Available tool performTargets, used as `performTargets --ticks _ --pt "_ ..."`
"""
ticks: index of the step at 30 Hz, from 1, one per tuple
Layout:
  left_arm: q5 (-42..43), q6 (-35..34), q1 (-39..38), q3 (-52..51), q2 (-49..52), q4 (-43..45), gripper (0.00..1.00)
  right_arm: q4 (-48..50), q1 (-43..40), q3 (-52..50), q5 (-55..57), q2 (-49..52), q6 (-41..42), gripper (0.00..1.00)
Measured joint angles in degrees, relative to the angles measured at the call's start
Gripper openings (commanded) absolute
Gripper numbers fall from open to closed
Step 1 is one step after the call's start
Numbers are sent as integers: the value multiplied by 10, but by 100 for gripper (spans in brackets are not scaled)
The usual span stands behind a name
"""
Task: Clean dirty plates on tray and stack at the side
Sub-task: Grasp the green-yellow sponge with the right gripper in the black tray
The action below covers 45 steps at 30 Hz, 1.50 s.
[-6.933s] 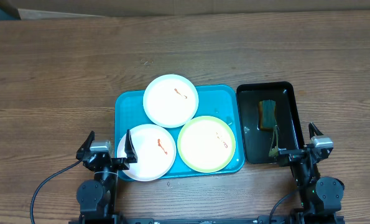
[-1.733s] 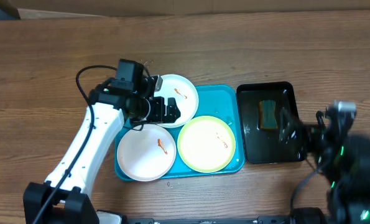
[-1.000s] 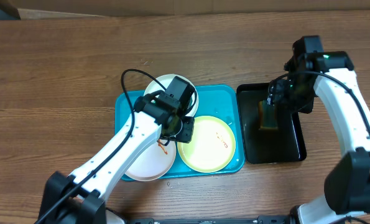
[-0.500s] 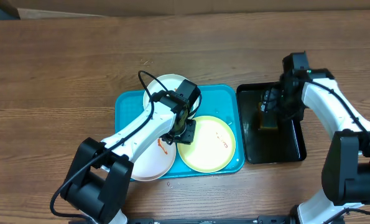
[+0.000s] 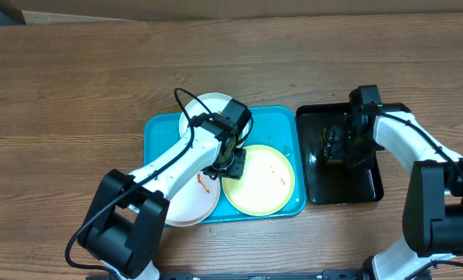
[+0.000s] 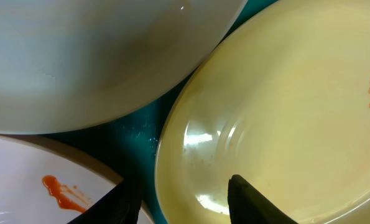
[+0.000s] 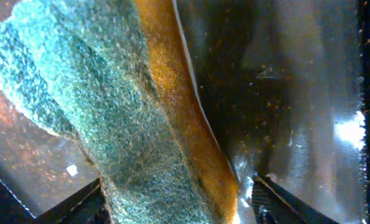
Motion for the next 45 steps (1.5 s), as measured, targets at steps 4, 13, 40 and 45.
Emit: performTargets --ticks 4,13,40,45 --pt "0 0 0 0 0 5 47 32 0 -1 0 0 0 80" --pt "0 0 0 0 0 5 47 29 0 -1 -14 0 -1 53" --pt "0 0 0 0 0 7 51 -36 0 25 -4 0 -3 82" --pt "0 0 0 0 0 10 51 10 0 -11 1 0 -4 4"
